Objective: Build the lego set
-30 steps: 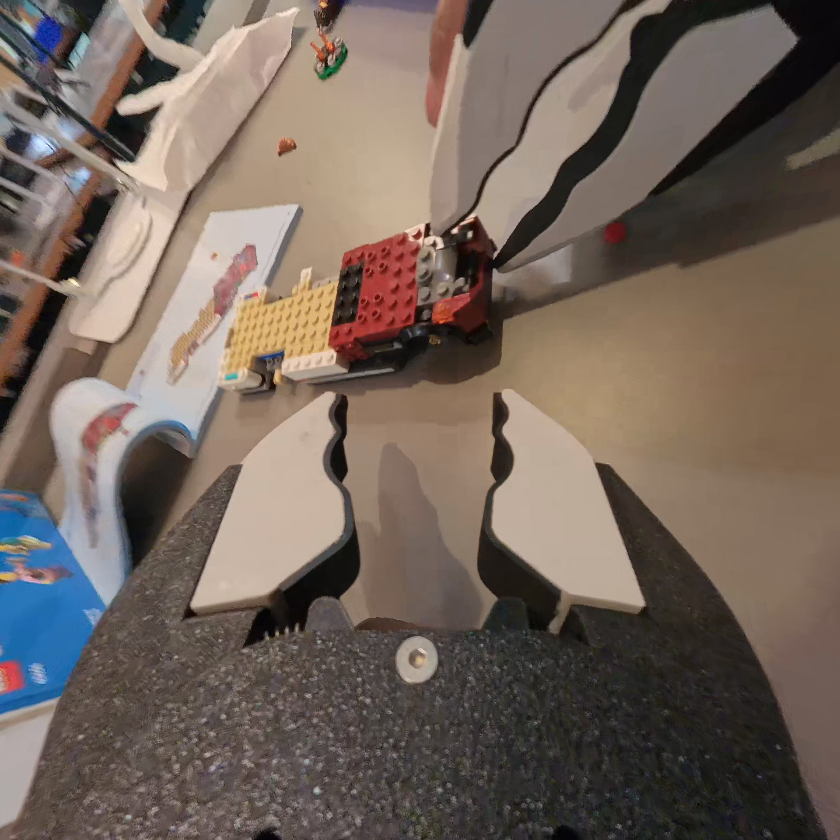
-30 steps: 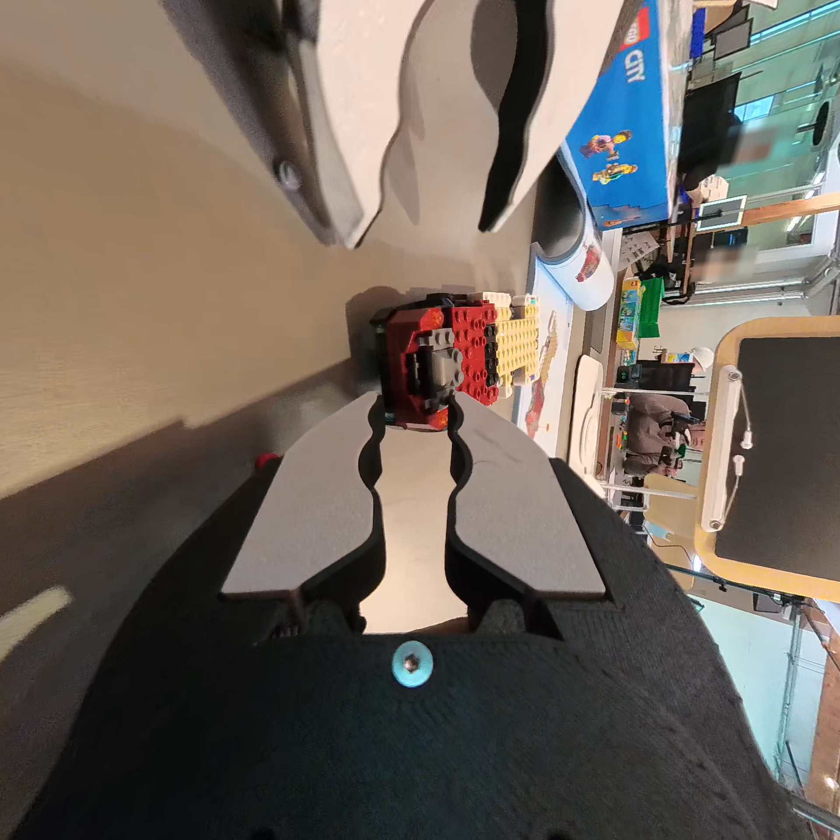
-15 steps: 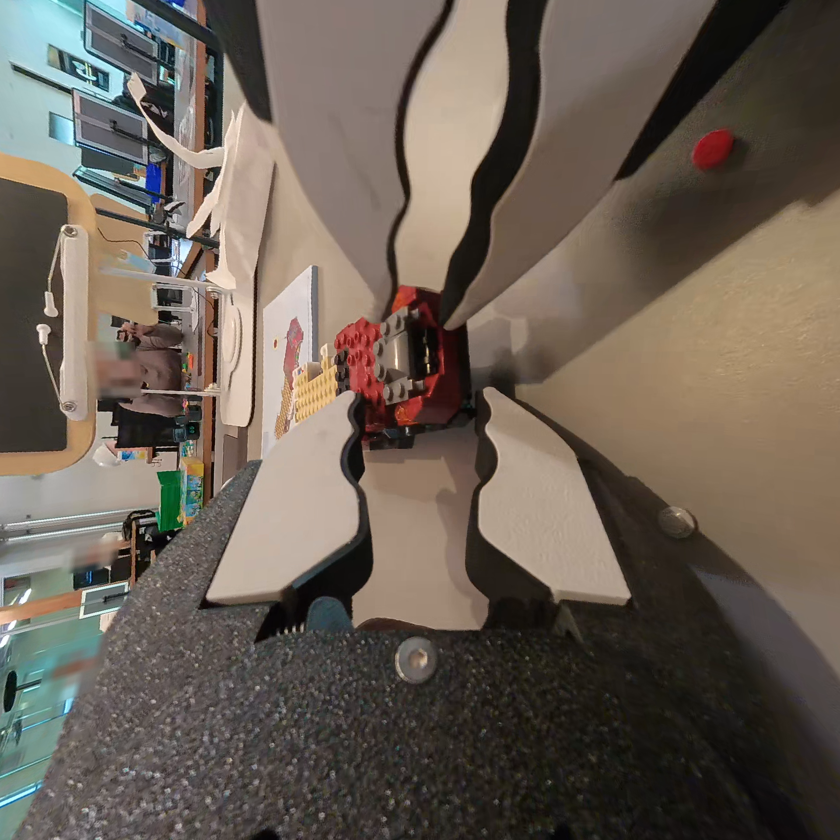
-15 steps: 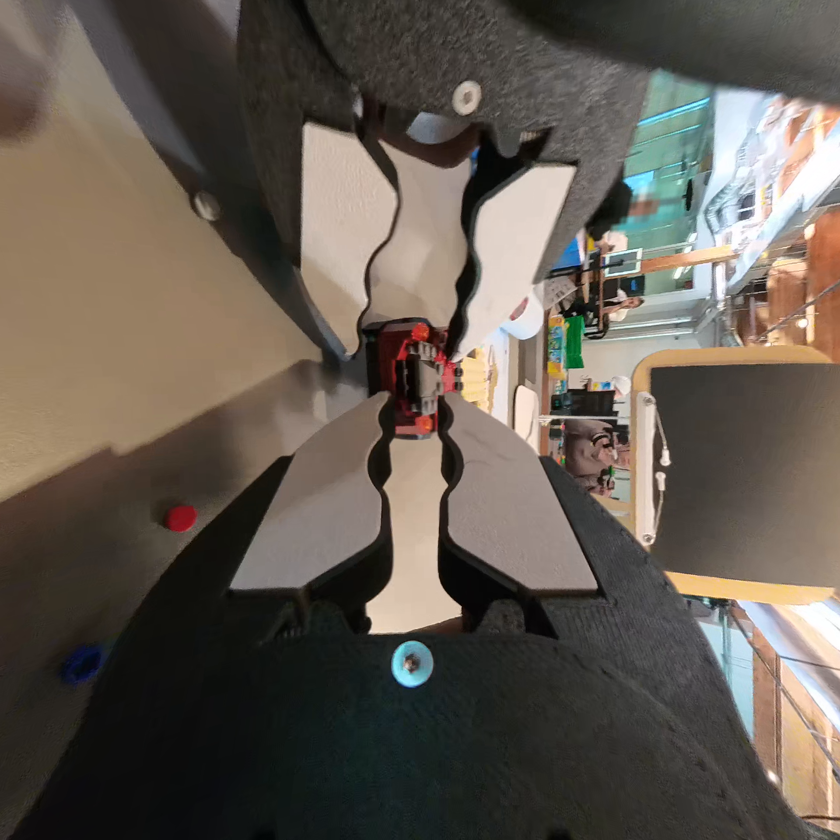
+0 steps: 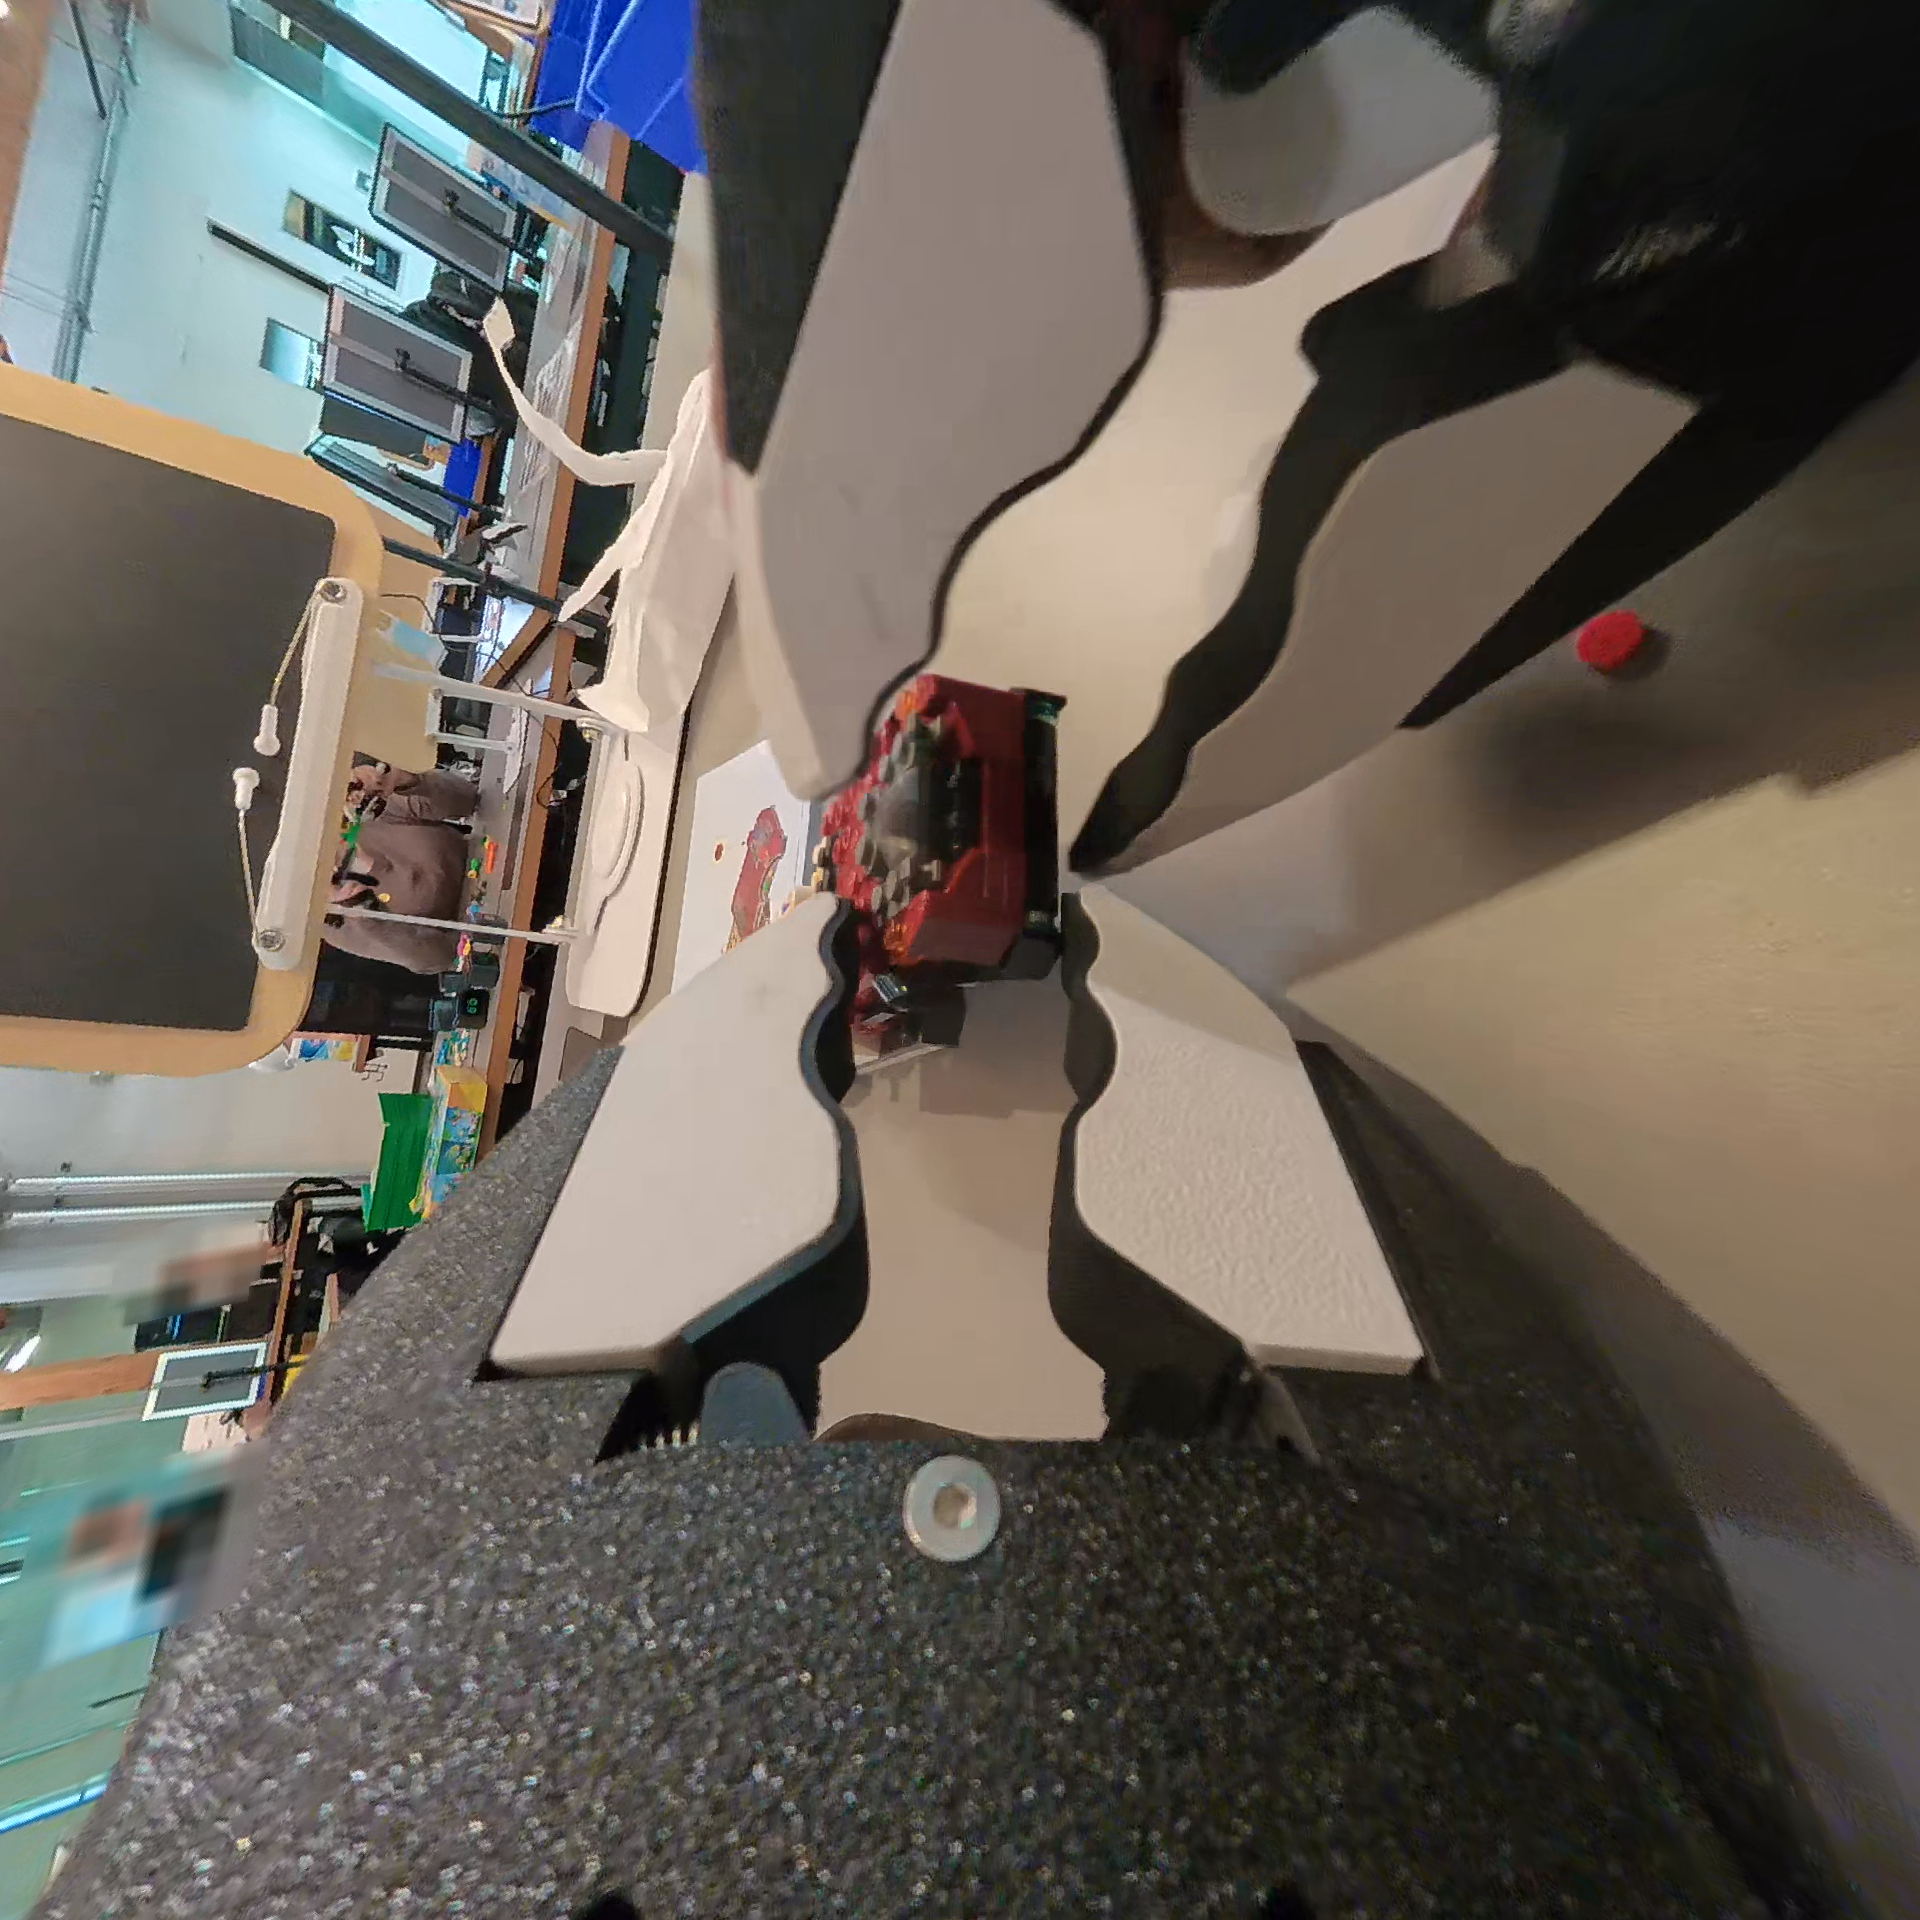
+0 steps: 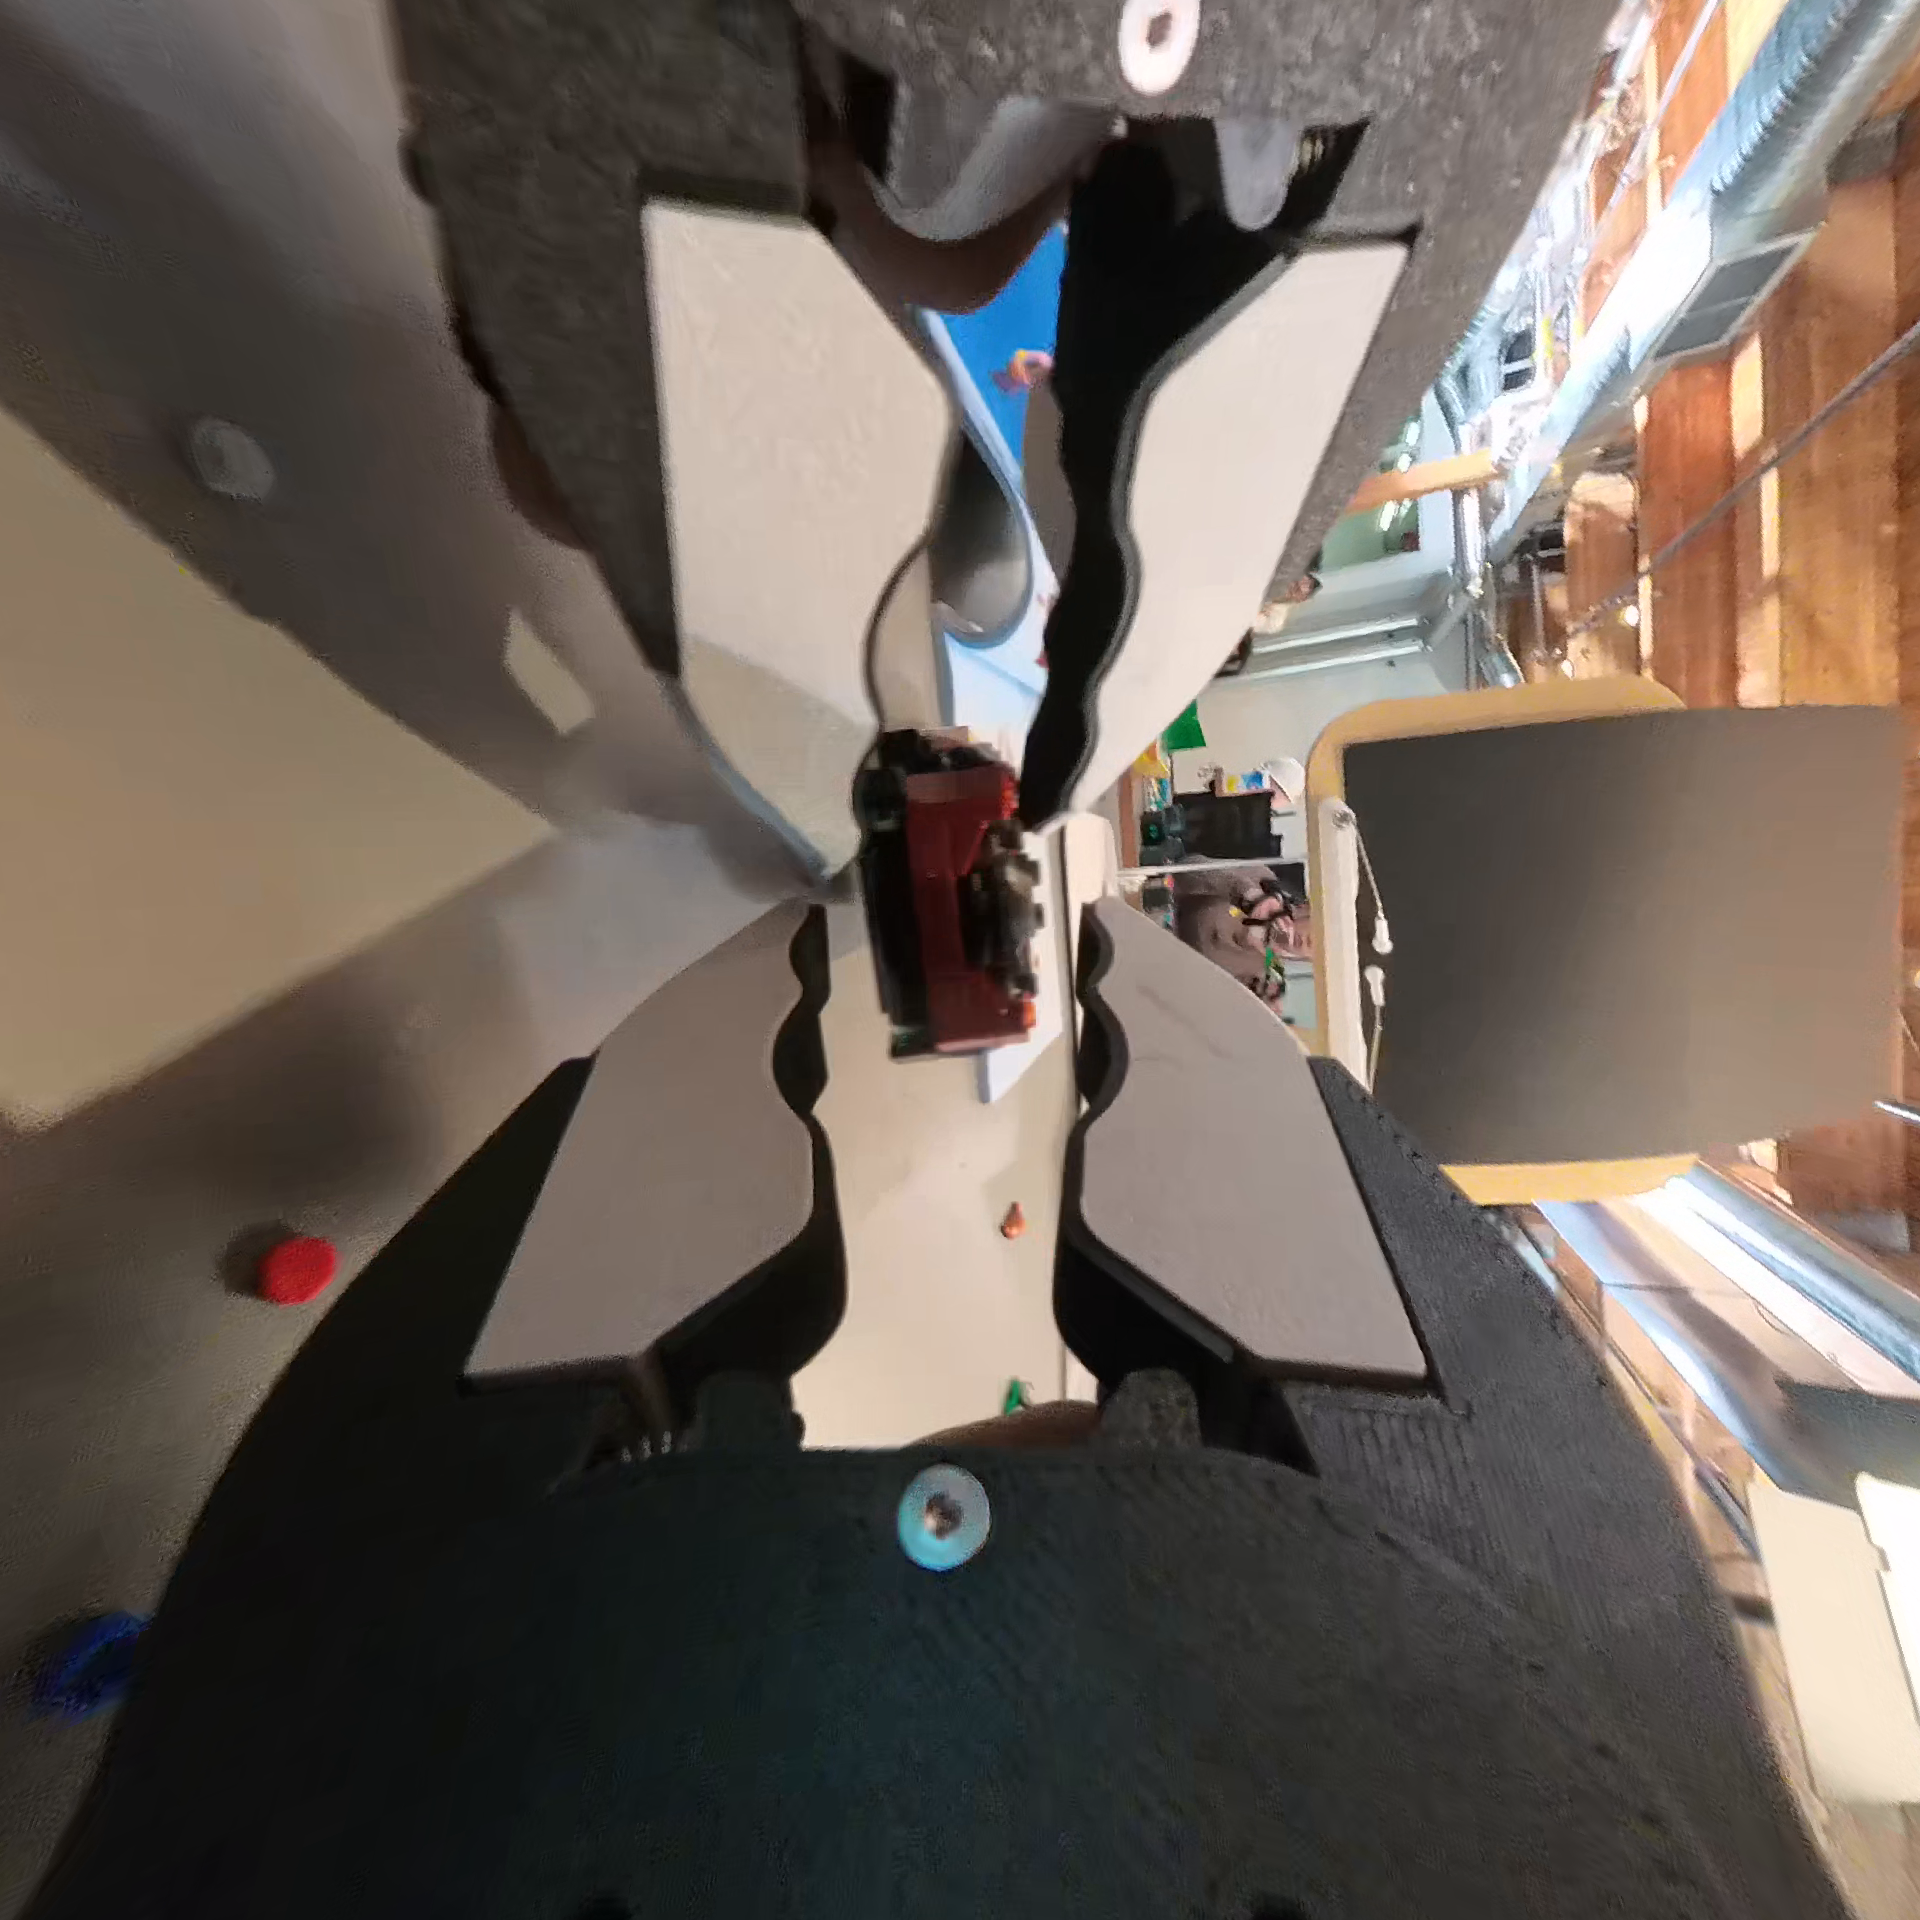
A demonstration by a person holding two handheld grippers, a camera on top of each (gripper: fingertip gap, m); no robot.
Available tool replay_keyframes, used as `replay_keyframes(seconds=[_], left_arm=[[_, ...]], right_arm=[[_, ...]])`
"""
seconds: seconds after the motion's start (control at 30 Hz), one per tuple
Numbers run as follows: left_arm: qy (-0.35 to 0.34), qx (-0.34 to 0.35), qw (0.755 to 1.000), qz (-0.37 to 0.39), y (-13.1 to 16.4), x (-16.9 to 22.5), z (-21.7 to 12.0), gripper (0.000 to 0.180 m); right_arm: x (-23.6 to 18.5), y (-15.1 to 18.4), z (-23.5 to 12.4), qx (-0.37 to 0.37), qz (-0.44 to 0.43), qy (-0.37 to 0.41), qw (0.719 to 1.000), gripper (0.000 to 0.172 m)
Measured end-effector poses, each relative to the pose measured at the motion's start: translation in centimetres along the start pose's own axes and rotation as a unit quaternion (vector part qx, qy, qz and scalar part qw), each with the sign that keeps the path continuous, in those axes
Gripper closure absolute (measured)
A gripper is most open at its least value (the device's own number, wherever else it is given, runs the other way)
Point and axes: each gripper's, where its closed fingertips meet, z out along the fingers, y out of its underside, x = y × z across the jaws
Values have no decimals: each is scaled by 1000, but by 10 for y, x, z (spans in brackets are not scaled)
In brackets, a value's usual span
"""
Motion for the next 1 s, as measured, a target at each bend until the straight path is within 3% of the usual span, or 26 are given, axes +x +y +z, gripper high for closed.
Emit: replay_keyframes(seconds=[0.23,0.4,0.53,0.83,1.0], left_arm=[[-6,18,1000,-4,-7,-2,-3,143],[-6,52,998,-26,-14,-6,-4,116],[3,90,995,-41,-20,-7,2,108],[27,160,987,3,-42,-4,21,116],[17,203,979,-7,-51,-9,26,133]], right_arm=[[4,0,1,16,-7,-10,1000,138],[17,-3,-6,56,31,-16,998,138],[24,-3,-13,88,45,-19,995,139],[26,-9,-32,160,33,-14,986,139],[27,-4,-36,175,36,-10,984,139]])
